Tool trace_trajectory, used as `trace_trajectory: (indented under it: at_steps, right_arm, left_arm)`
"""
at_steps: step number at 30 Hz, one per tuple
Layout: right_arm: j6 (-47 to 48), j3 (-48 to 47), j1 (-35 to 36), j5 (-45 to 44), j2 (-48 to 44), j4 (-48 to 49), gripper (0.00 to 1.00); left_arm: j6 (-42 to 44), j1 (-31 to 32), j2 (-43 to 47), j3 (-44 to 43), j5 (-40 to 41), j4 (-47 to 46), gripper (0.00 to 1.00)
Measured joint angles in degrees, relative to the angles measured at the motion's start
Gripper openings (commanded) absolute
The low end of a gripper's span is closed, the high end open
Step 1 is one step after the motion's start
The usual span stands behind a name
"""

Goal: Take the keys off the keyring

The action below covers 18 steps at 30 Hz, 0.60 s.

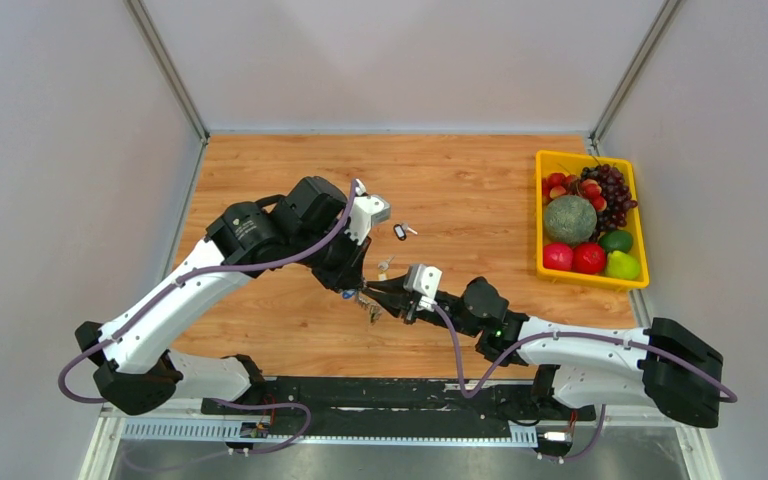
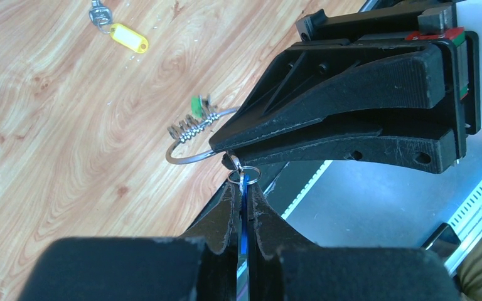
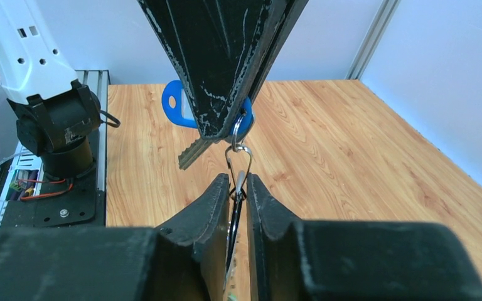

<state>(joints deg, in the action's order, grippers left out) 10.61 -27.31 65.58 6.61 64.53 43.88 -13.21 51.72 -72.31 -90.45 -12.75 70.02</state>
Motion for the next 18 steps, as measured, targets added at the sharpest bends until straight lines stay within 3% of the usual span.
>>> trace_trajectory:
  at_steps: [8,13,18]
  right_arm:
    - [0.0,0.0,0.0,0.9,0.0,-1.1,0.11]
    - [0.0,0.0,0.0,1.0,0.0,-1.2,0.28]
    - [0.0,0.0,0.0,1.0,0.0,-1.2,0.30]
  left_arm:
    - [0.0,0.0,0.1,0.0,-0.1,0.0,0.00]
    - [0.0,0.0,0.1,0.0,-0.3,0.0,0.00]
    - [-0.1,0.0,0.1,0.0,-0.4,0.0,0.00]
